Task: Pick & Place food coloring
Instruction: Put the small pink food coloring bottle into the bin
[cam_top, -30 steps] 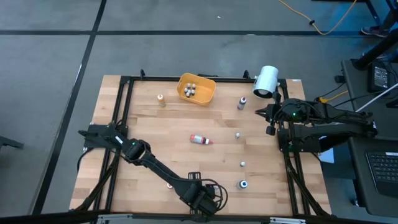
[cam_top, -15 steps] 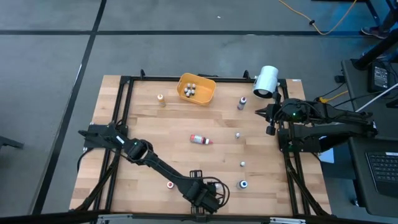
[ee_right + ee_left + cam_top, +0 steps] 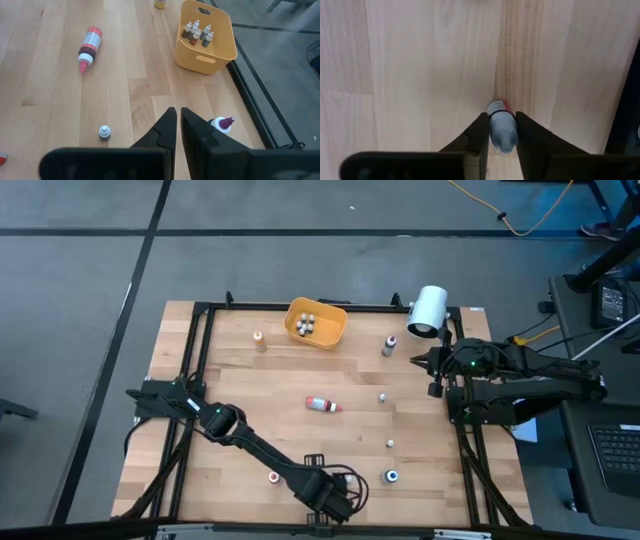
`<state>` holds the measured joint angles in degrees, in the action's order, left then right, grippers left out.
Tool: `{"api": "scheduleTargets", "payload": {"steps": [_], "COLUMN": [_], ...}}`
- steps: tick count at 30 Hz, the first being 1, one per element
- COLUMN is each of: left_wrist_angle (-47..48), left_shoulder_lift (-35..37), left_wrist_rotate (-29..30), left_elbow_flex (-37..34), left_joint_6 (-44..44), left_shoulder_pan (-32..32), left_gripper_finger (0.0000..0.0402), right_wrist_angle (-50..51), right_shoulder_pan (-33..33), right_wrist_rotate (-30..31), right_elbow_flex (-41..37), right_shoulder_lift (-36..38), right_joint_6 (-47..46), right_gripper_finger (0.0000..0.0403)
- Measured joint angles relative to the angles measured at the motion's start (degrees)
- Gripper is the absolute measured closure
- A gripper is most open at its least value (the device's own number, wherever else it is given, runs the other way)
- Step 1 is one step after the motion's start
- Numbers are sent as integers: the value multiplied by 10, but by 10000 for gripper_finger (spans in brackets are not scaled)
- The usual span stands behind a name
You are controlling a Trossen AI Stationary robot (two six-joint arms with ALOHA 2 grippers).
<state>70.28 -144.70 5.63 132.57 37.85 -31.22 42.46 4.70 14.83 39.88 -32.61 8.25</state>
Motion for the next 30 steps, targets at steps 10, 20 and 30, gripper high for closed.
{"api": "scheduleTargets", "payload": {"steps": [10, 20, 30], "left_wrist_angle": [73, 151, 198], "left_shoulder_lift": [82, 251, 344], "left_wrist_rotate": [18, 108, 154], "left_elbow_flex": [17, 24, 24], "left_joint_6": [1, 62, 45], "left_shoulder_pan": [5, 32, 78], "left_gripper_finger": [336, 336, 336], "right_wrist_angle": [0, 0, 0], "right_shoulder_pan": [0, 0, 0], "right_wrist_rotate": [0, 0, 1], "right_elbow_flex": [0, 0, 0], "right_shoulder_lift": [0, 0, 0], "right_joint_6": [0, -2, -5], "right_gripper_finger": [373, 373, 373]}}
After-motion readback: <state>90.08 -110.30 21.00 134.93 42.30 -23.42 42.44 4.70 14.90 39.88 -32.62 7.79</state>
